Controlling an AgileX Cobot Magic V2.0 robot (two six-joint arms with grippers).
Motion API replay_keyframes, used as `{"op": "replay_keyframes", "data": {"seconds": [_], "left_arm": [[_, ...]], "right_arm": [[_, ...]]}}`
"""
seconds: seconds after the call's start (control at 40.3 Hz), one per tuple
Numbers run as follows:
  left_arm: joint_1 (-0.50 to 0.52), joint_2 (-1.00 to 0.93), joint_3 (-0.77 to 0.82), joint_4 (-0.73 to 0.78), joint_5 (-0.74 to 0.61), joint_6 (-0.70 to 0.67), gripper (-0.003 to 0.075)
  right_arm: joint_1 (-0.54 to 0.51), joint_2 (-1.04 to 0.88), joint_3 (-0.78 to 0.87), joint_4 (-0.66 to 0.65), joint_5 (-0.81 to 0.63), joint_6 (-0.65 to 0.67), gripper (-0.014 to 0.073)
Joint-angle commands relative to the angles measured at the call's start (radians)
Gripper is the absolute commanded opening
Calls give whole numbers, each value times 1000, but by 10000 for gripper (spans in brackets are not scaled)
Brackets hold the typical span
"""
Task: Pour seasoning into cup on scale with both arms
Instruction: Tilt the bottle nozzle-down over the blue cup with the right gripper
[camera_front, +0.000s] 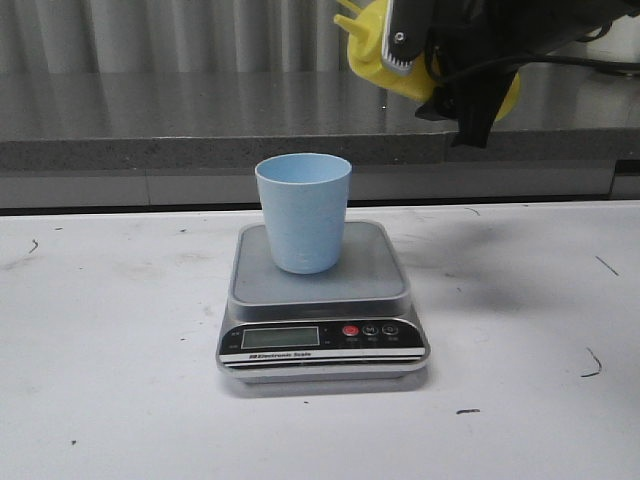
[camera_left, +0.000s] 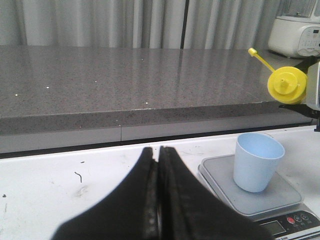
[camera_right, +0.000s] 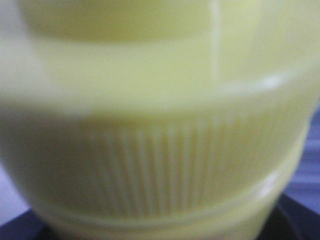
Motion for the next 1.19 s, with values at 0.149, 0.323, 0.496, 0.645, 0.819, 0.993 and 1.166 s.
{"op": "replay_keyframes", "data": {"seconds": [0.149,0.323,0.496,0.645,0.819,0.993,1.166], "left_arm": [[1,12,-28,-11,-83,-15,-20],[1,12,-28,-11,-83,-15,-20],[1,12,-28,-11,-83,-15,-20],[1,12,-28,-11,-83,-15,-20],[1,12,-28,-11,-83,-15,-20],[1,12,-28,-11,-83,-15,-20],[1,12,-28,-11,-83,-15,-20]], "right_arm": [[0,-9,-40,73,-204,-120,202],[2,-9,-40,30,-205,-120,201],[19,-9,-38,-46,-198,-120,201],[30,-9,-38,-104,-201,-120,201],[32,-9,-38,-112,-258,-143,201],[32,-9,-38,-133,-313,-237,201],[32,-9,-38,-216,-329,-251,201]]}}
